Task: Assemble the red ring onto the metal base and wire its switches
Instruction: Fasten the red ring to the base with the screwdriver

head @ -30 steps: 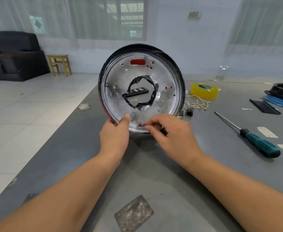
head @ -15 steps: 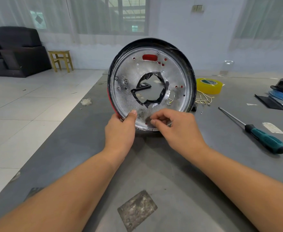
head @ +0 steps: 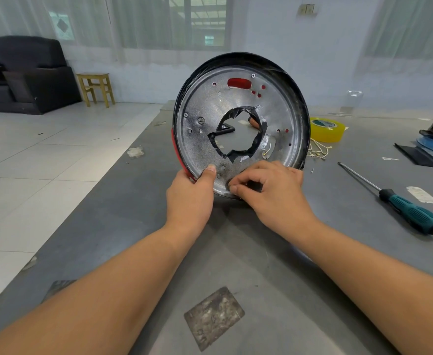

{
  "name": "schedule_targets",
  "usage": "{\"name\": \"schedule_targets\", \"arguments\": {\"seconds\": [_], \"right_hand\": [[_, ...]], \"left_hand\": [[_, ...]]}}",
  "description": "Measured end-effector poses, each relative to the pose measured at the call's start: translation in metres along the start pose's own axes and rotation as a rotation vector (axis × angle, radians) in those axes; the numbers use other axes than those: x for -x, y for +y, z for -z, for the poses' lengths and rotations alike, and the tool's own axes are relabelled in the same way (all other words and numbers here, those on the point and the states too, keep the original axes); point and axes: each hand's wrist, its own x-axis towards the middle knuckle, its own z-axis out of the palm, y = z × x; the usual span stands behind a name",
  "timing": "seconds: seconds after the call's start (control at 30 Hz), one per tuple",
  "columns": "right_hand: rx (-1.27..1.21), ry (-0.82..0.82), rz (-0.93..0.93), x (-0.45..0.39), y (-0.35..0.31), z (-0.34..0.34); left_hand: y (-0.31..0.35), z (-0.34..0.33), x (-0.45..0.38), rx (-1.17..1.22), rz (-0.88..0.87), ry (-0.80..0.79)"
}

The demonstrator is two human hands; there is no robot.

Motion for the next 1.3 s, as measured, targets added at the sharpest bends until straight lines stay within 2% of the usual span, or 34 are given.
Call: {"name": "schedule_targets", "arguments": {"seconds": [1.3], "right_hand": [[0.076, 0.09, 0.022, 0.002, -0.002, 0.002]], "left_hand": [[0.008, -0.004, 0.012, 0.079, -0.048, 0.011]]}}
